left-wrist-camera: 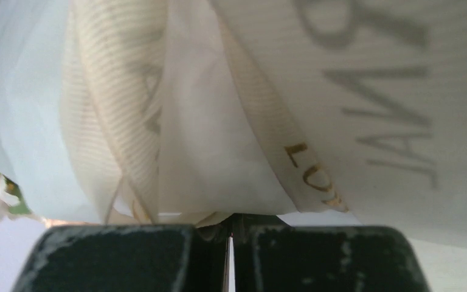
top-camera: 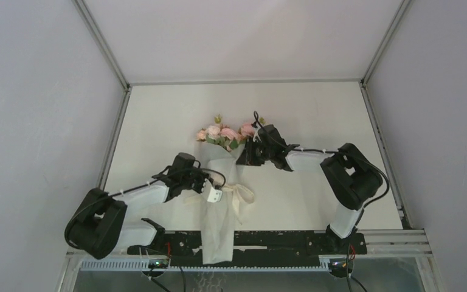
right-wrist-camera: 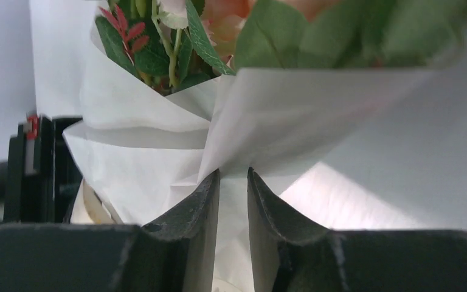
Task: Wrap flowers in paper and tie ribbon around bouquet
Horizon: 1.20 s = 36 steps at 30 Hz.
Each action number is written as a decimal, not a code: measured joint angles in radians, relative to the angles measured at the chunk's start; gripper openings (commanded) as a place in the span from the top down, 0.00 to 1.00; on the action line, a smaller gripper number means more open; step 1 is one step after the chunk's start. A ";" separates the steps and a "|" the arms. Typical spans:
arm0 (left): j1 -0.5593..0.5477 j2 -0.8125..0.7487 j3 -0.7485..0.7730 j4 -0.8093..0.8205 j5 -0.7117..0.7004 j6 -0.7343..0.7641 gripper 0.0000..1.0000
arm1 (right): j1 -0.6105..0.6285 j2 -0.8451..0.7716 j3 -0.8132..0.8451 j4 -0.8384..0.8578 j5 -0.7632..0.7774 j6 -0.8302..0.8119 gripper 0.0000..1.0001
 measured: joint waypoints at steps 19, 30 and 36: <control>0.064 -0.346 0.129 -0.475 -0.134 0.106 0.00 | -0.327 -0.549 -0.080 -0.121 0.067 -0.194 0.01; 0.313 -0.695 0.070 -0.237 -0.167 -0.887 0.00 | -0.713 -1.152 -0.448 -0.313 0.249 -0.213 0.00; 0.412 -0.811 -0.079 -0.052 -0.301 -1.201 0.00 | -0.728 -1.301 -0.505 -0.337 0.340 -0.219 0.00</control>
